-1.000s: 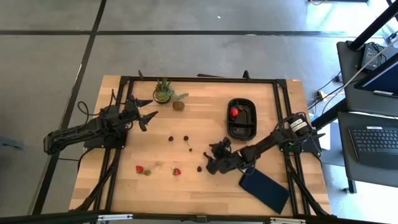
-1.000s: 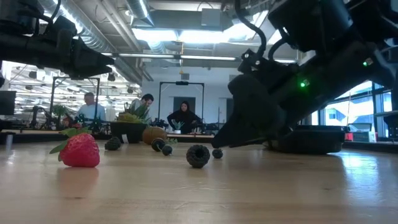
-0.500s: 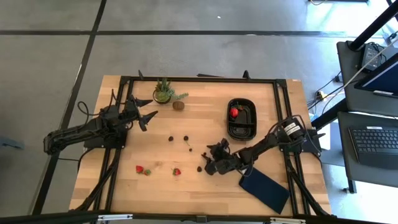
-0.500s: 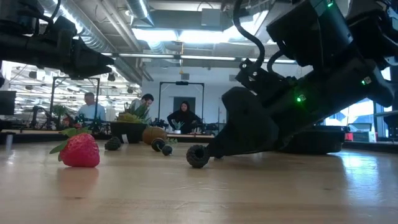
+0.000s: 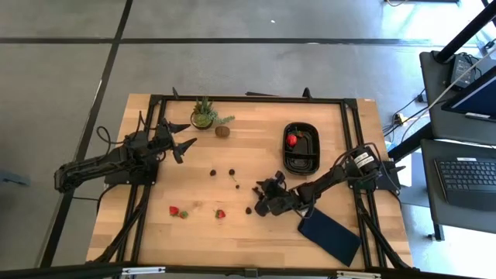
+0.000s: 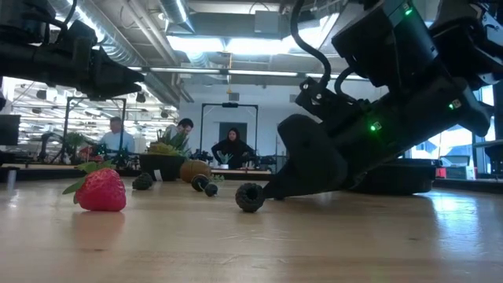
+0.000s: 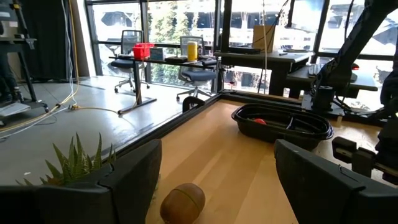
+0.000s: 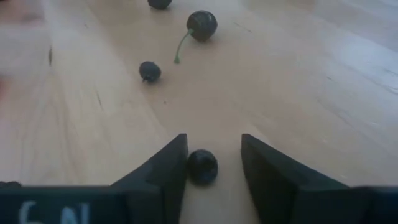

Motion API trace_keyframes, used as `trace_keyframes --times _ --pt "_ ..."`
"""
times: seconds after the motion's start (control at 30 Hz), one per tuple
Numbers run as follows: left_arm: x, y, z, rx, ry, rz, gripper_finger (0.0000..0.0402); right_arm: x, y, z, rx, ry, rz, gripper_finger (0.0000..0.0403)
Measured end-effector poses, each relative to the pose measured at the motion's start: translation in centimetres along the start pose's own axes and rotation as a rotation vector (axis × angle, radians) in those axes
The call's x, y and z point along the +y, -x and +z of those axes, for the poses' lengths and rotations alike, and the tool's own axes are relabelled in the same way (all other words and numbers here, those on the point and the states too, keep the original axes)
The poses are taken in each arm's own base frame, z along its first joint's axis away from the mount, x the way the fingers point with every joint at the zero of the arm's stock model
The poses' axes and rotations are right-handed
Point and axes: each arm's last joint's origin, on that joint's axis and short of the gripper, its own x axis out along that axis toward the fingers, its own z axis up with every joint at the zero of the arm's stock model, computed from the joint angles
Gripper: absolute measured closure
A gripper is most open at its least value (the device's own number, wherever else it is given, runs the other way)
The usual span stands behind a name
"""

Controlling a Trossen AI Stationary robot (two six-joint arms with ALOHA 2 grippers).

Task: Pick and placing Produce into tupperware
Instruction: Put the blueberry into the black bin

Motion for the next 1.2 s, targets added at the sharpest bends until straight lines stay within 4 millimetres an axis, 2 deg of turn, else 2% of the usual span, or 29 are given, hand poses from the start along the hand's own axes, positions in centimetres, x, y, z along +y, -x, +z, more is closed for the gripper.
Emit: trace_keyframes --times 0.4,0.7,0.87,1.0,1.2 --pt "0.0 0.0 0.0 0.000 0.000 0.001 0.0099 0.0 0.0 0.0 -0.005 0.000 -0.007 0.0313" --pt "0.0 0.0 0.0 0.000 0.000 0.001 0.0099 0.3 1.1 1.7 -0.007 0.023 0.051 0.0338" --pt "0.0 0.0 0.0 0.000 0.000 0.000 0.0099 -0.3 1.3 3.4 -0.035 -0.004 0.014 0.0339" --pt "0.0 0.0 0.0 0.000 0.000 0.001 0.0099 -1.5 1.9 5.7 -0.036 -0.031 -0.025 0.0339" --pt "0.0 0.0 0.0 0.000 0.000 0.001 0.0099 -4.3 4.8 9.6 0.057 -0.040 -0.071 0.0340"
